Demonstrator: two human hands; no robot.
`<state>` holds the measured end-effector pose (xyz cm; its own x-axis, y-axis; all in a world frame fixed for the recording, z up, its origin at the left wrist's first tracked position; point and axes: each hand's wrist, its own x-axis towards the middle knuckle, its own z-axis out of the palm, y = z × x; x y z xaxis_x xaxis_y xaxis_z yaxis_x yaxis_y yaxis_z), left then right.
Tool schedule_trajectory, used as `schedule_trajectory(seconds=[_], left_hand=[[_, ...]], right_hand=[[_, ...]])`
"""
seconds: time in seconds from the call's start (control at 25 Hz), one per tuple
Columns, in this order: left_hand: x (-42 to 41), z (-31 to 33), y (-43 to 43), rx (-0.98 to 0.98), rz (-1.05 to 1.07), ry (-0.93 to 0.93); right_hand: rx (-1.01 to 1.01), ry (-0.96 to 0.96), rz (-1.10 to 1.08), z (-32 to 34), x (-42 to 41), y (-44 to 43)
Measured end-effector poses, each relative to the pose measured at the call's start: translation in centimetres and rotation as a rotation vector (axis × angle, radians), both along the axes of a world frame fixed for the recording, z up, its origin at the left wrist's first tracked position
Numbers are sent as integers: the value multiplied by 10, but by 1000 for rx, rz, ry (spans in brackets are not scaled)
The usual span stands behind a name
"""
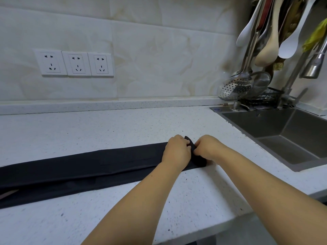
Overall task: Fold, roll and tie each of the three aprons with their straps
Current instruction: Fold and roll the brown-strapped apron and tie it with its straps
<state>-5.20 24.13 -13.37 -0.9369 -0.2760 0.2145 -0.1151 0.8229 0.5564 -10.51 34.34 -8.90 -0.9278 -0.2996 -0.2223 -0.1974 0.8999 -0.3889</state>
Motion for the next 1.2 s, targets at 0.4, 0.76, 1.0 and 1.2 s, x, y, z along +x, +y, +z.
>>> schedule_trajectory(seconds=[0.4, 0.76, 1.0, 1.2], left_hand=[[25, -1, -3, -340, 2, -39], [49, 9, -29, 47, -201, -88], [57, -2, -11, -469, 41, 59], [61, 3, -14, -195, 34, 61]], right_hand=[[227, 470, 239, -6, 43, -15], [-204, -21, 134, 12, 20, -11], [-28, -43, 91, 10, 16, -25], [100, 312, 248, 1, 31, -36]])
